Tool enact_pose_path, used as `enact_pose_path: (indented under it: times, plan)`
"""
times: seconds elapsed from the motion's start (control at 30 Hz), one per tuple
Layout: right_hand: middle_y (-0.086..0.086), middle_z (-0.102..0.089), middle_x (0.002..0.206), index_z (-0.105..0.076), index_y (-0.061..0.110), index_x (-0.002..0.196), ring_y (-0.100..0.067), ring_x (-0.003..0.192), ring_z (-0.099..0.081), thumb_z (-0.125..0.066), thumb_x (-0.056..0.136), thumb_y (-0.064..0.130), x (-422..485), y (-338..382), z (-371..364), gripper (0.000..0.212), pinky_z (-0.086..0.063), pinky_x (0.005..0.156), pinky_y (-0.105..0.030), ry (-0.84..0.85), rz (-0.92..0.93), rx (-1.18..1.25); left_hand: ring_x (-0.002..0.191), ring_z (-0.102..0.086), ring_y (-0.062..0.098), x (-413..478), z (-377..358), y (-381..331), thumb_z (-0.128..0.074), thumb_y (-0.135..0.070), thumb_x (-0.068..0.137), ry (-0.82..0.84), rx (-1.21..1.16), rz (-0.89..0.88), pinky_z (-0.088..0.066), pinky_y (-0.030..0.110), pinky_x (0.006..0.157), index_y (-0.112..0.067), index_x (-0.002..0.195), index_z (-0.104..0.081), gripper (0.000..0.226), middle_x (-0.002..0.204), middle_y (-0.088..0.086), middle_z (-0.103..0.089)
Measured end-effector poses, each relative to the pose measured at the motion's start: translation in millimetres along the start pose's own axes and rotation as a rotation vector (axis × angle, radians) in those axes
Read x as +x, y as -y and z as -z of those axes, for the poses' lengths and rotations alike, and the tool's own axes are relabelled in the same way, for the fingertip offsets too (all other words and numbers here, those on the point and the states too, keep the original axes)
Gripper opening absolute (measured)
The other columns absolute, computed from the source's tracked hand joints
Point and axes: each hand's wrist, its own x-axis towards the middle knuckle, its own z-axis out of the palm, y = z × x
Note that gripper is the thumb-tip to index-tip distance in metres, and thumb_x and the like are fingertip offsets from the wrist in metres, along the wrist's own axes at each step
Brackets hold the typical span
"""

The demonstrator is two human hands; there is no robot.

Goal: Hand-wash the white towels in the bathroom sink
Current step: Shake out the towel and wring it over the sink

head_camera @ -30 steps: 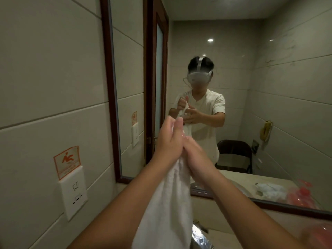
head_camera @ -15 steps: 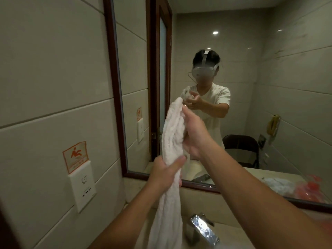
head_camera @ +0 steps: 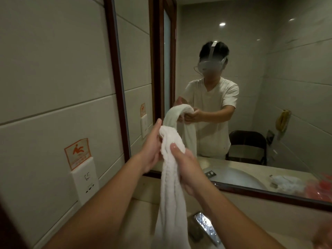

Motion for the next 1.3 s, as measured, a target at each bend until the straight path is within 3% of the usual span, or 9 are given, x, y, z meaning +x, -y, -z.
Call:
enact_pose_path:
  times: [0.13, 0.3, 0.43, 0.6, 0.7, 0.8, 0.93, 1.13, 1.3]
  plan:
    - [-0.016, -0.078, 0.116, -0.067, 0.009, 0.133, -0.034, 0.105, -0.077, -0.066, 0.104, 0.034, 17, 14, -5, 0.038, -0.06, 0.099, -0.056, -0.092, -0.121, 0.119, 0.121, -0.07, 0.025, -30, 5, 53, -0.03, -0.083, 0.09, 0.048, 0.075, 0.031, -0.048, 0.049, 0.113, -0.025, 0.138, -0.063, 0.083, 0.126, 0.007, -0.075]
    - [-0.023, -0.077, 0.112, -0.072, -0.007, 0.12, -0.036, 0.101, -0.077, -0.064, 0.104, 0.021, 21, 19, 11, 0.033, -0.061, 0.096, -0.05, 0.033, -0.116, -0.043, 0.098, -0.078, 0.02, -34, 9, 65, -0.058, -0.051, 0.102, -0.087, 0.23, 0.019, -0.059, 0.038, 0.091, -0.019, 0.123, -0.071, 0.04, 0.104, 0.001, -0.081]
    - [-0.01, -0.081, 0.11, -0.08, 0.011, 0.115, -0.027, 0.108, -0.076, -0.058, 0.105, 0.046, 10, 12, 31, 0.042, -0.054, 0.108, -0.05, 0.097, -0.103, -0.268, 0.098, -0.077, 0.023, -27, 10, 62, -0.065, -0.053, 0.098, -0.257, 0.214, -0.051, -0.06, 0.049, 0.094, -0.021, 0.121, -0.065, 0.04, 0.108, 0.004, -0.078]
    - [-0.004, -0.082, 0.106, -0.079, 0.02, 0.114, -0.024, 0.104, -0.077, -0.049, 0.097, 0.071, -5, -5, 31, 0.061, -0.058, 0.103, -0.049, -0.01, -0.188, -0.297, 0.102, -0.075, 0.028, -12, 0, 56, -0.051, -0.055, 0.103, -0.223, 0.255, -0.042, -0.057, 0.053, 0.098, -0.011, 0.127, -0.059, 0.051, 0.113, 0.012, -0.075]
    - [-0.002, -0.082, 0.098, -0.079, 0.015, 0.108, -0.018, 0.095, -0.079, -0.057, 0.102, 0.059, -7, -11, 27, 0.049, -0.062, 0.096, -0.046, -0.059, -0.068, -0.355, 0.104, -0.066, 0.018, -10, -4, 61, -0.046, -0.051, 0.106, -0.272, 0.564, -0.079, -0.055, 0.041, 0.091, -0.019, 0.13, -0.046, 0.04, 0.119, 0.003, -0.065]
    - [-0.003, -0.082, 0.096, -0.079, 0.016, 0.108, -0.016, 0.093, -0.078, -0.048, 0.109, 0.053, -8, -18, 19, 0.049, -0.062, 0.085, -0.036, -0.03, -0.045, -0.375, 0.089, -0.058, 0.01, -20, -3, 60, -0.04, -0.043, 0.11, -0.33, 0.989, -0.269, -0.043, 0.027, 0.068, -0.019, 0.128, -0.056, 0.034, 0.111, 0.0, -0.064]
    - [-0.001, -0.081, 0.091, -0.079, 0.014, 0.107, -0.012, 0.085, -0.076, -0.041, 0.113, 0.043, -9, -23, 3, 0.049, -0.054, 0.073, -0.025, -0.016, -0.013, -0.321, 0.08, -0.063, 0.018, -23, 13, 52, -0.043, -0.035, 0.107, -0.343, 1.212, -0.49, -0.045, 0.032, 0.068, -0.019, 0.1, -0.069, 0.031, 0.091, 0.001, -0.071]
    - [-0.013, -0.08, 0.104, -0.078, 0.013, 0.111, -0.027, 0.095, -0.077, -0.05, 0.11, 0.042, -8, -26, -9, 0.041, -0.061, 0.089, -0.046, -0.072, -0.069, -0.202, 0.101, -0.054, 0.016, -27, 29, 39, -0.048, -0.056, 0.103, -0.416, 1.234, -0.341, -0.051, 0.036, 0.087, -0.018, 0.104, -0.077, 0.048, 0.115, -0.002, -0.039]
    - [-0.02, -0.079, 0.102, -0.076, 0.006, 0.116, -0.034, 0.096, -0.079, -0.056, 0.11, 0.035, -12, -18, -8, 0.037, -0.063, 0.083, -0.046, -0.052, -0.126, 0.001, 0.106, -0.056, 0.0, -35, 42, 60, -0.051, -0.085, 0.075, -0.252, 0.961, -0.402, -0.053, 0.031, 0.092, -0.031, 0.114, -0.045, 0.067, 0.118, -0.018, -0.046]
